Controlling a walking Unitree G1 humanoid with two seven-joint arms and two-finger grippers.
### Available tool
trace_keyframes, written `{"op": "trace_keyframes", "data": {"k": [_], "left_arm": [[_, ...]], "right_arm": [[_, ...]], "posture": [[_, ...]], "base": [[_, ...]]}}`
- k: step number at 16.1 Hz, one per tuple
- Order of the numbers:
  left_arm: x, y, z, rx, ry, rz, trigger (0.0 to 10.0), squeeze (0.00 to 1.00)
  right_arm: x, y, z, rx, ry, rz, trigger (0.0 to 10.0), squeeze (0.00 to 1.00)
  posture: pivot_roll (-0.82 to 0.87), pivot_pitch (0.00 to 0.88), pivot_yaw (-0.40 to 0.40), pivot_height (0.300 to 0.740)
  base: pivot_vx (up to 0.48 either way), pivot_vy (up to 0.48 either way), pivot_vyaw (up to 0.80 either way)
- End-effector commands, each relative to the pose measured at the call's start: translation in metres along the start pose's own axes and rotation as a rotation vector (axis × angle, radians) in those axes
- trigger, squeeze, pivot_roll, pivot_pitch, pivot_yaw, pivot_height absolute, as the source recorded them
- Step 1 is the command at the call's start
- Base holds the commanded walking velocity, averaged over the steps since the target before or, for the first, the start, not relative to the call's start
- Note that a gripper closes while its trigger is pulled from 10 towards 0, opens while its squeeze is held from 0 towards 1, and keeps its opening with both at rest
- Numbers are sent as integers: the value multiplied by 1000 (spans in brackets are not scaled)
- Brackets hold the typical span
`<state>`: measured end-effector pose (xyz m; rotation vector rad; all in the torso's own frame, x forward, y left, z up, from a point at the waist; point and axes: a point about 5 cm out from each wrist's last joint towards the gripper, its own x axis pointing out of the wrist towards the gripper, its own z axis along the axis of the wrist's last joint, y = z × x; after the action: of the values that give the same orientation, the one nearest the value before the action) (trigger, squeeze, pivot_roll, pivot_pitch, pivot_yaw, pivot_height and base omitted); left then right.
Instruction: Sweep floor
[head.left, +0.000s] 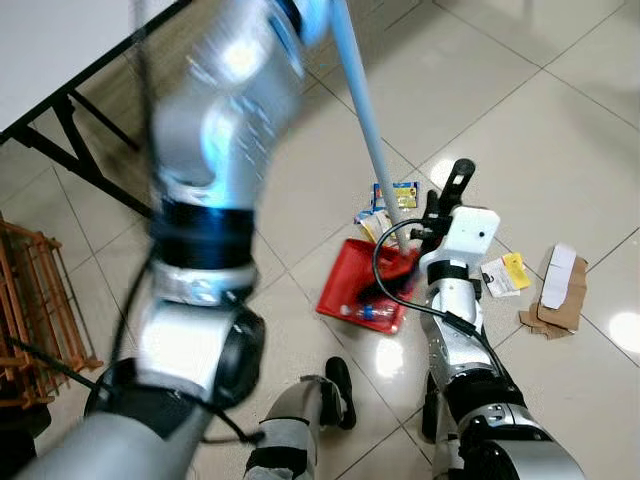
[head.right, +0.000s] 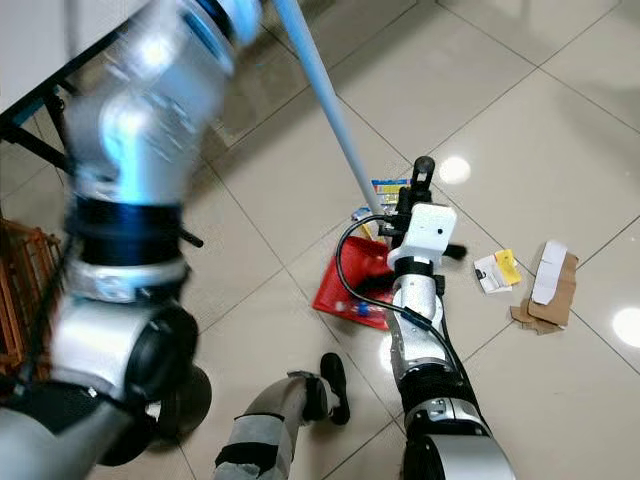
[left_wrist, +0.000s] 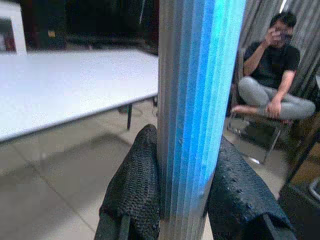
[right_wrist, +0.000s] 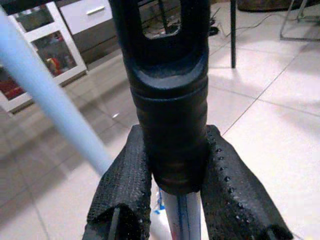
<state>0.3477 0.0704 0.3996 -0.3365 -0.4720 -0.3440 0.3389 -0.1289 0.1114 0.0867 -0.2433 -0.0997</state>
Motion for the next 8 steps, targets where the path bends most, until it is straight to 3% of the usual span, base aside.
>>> {"op": "trace_keyframes", "data": {"k": [1, 4, 6, 8], "left_arm": [[-1, 1, 25, -10, -101, -27, 10000, 0], [1, 3, 49, 48, -166, -46, 10000, 0], [0, 3, 55, 112, -205, -45, 10000, 0], [-2, 3, 60, 349, -264, -42, 10000, 0]], "right_arm": [[-14, 14, -23, 71, 133, 24, 10000, 0], [-10, 10, -21, 63, 131, 27, 10000, 0], [-8, 9, -20, 60, 131, 30, 10000, 0], [-6, 8, -19, 56, 130, 37, 10000, 0]], "posture": [[138, 265, 254, 740], [124, 234, 231, 740], [119, 223, 220, 740], [110, 209, 205, 740]], "base": [[0, 0, 0], [0, 0, 0], [0, 0, 0], [0, 0, 0]]}}
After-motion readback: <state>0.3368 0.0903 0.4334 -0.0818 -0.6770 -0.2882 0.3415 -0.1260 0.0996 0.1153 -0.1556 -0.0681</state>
